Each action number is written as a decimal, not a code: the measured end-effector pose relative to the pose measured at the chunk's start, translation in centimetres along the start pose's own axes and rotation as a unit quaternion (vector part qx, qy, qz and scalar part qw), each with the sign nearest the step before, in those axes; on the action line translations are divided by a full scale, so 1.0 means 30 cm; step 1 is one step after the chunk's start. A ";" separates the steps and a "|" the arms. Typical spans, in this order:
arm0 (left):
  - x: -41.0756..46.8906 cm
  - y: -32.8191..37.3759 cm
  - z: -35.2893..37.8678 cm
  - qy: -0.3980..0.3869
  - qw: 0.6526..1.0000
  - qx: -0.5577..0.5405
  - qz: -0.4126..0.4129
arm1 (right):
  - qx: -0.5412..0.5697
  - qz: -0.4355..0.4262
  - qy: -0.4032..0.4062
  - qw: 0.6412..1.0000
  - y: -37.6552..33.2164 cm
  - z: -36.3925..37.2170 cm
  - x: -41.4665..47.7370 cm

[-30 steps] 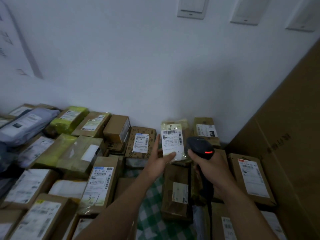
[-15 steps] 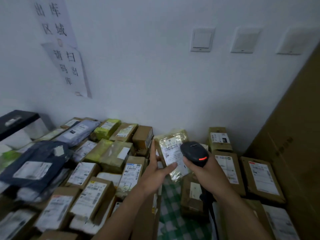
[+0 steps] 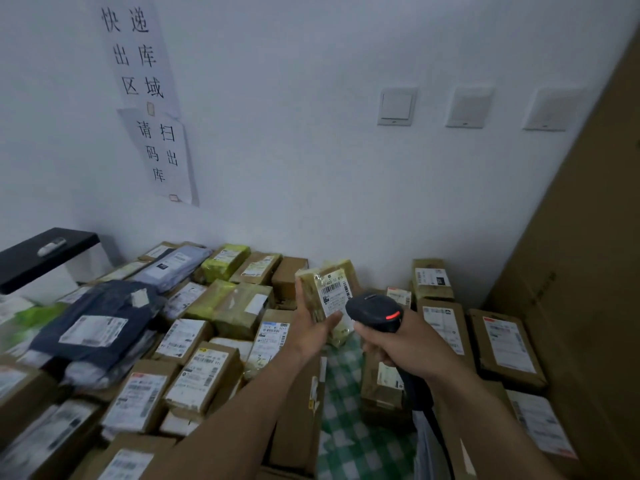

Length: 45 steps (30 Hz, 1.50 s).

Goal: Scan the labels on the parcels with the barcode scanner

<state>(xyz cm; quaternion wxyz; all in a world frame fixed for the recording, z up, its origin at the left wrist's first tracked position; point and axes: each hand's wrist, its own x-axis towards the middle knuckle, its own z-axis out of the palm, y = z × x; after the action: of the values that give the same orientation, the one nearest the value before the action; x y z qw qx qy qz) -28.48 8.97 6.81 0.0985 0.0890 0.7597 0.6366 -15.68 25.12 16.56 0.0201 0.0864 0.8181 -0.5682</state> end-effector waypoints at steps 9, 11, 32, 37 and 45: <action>0.000 -0.027 -0.001 0.001 1.000 0.022 0.014 | -0.011 0.006 -0.017 1.000 -0.009 0.002 -0.051; 0.008 -0.039 -0.005 -0.005 1.000 0.011 0.009 | -0.008 0.003 -0.015 1.000 -0.009 0.000 -0.057; 0.181 -0.081 -0.111 0.090 0.994 0.056 -0.025 | 0.048 0.065 0.074 0.994 0.106 -0.090 0.081; 0.306 -0.118 -0.081 -0.006 0.994 0.104 -0.045 | 0.059 0.074 0.057 0.994 0.139 -0.085 0.233; 0.559 -0.165 -0.033 -0.051 0.985 0.045 -0.161 | 0.036 0.087 0.051 0.994 0.191 -0.091 0.526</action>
<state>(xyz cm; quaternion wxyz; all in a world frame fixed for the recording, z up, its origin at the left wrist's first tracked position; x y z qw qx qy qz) -44.98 11.53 1.49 0.2342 0.0021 0.7859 0.5723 -30.09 31.47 10.15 0.0251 0.1870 0.7863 -0.5883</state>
